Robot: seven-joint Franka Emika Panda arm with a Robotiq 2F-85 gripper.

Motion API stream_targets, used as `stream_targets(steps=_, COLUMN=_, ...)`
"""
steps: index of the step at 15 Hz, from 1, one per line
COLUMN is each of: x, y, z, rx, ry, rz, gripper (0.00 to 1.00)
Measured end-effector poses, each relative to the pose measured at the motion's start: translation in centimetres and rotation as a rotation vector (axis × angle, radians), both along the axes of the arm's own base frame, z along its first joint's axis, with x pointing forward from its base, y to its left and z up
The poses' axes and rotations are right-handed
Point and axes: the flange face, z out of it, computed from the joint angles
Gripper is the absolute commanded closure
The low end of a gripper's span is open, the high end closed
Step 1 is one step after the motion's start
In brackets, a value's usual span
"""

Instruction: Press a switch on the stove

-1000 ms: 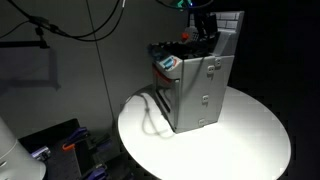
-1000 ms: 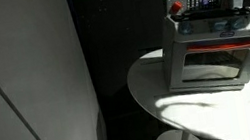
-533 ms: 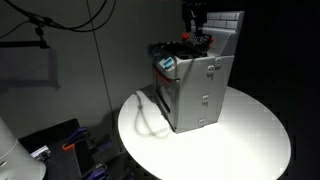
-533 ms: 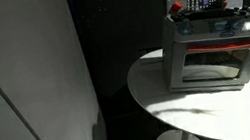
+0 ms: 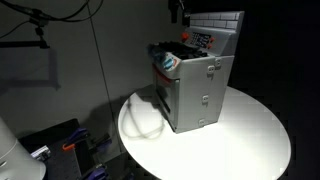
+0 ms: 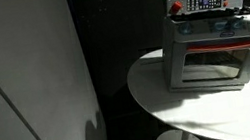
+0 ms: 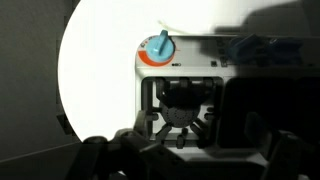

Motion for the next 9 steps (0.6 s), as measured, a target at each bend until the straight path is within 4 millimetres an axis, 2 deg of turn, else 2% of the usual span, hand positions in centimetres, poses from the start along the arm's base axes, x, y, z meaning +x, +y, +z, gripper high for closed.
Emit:
stream_targets(steps=4, x=-1.8, y=0.1, z=1.9, rx=0.001, ry=-0.014, rz=0.001, gripper=0.0)
stream_targets(steps=9, x=-3.9, y=0.2, z=2.6, rx=0.006, ry=-0.022, rz=0.001, gripper=0.0)
